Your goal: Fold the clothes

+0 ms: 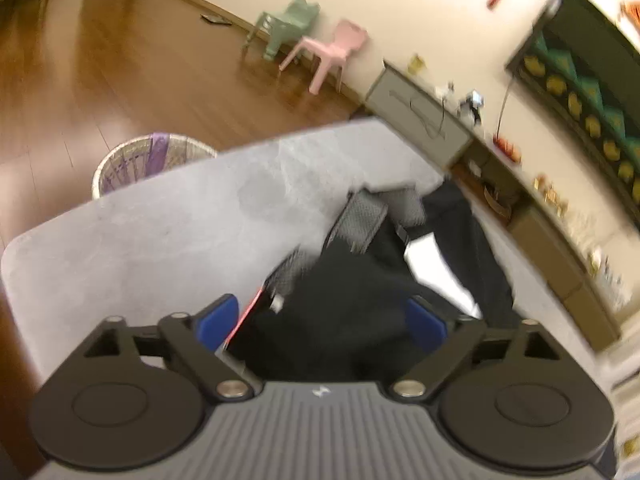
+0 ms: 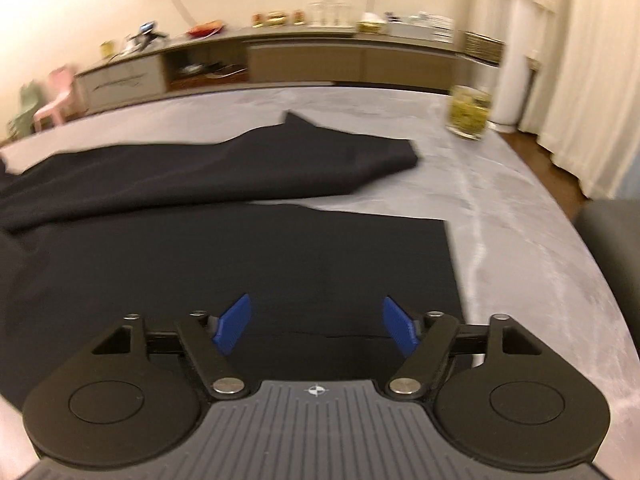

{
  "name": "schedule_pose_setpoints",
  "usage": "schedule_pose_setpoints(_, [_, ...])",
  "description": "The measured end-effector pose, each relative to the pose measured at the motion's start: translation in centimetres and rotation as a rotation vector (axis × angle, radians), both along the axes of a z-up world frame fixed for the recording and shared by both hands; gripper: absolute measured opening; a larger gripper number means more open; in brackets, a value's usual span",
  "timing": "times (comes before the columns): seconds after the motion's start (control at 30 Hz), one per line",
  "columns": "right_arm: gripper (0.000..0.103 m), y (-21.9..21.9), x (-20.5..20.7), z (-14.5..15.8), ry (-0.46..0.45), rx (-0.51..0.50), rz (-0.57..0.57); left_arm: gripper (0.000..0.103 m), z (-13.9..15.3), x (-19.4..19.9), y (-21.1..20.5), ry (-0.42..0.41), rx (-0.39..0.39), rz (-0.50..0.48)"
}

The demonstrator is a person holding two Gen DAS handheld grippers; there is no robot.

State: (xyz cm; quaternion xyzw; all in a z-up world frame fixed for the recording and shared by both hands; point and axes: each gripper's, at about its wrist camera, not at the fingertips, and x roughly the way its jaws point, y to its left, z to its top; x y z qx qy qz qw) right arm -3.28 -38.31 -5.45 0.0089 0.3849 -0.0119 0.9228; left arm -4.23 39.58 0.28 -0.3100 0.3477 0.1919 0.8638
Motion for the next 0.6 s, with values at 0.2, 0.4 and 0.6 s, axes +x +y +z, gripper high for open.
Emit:
schedule_pose_setpoints(0.2, [0.081,3.7,0.7,0.0,0.028,-0.035,0.095,0.059,-1.8,2.4,-2.2,0.122,0.145,-0.111])
schedule_pose_setpoints(0.4, [0.081,4.6,1.0,-0.9,0.082,-0.029,0.126,0.029,3.9,6.0,0.5,-0.08,0.273,-0.142])
schedule_pose_setpoints(0.6, [0.082,0.8,0.6,-1.4,0.094,0.126,0.063,0.047,2.6,7.8,4.4,0.03,0.106,-0.166])
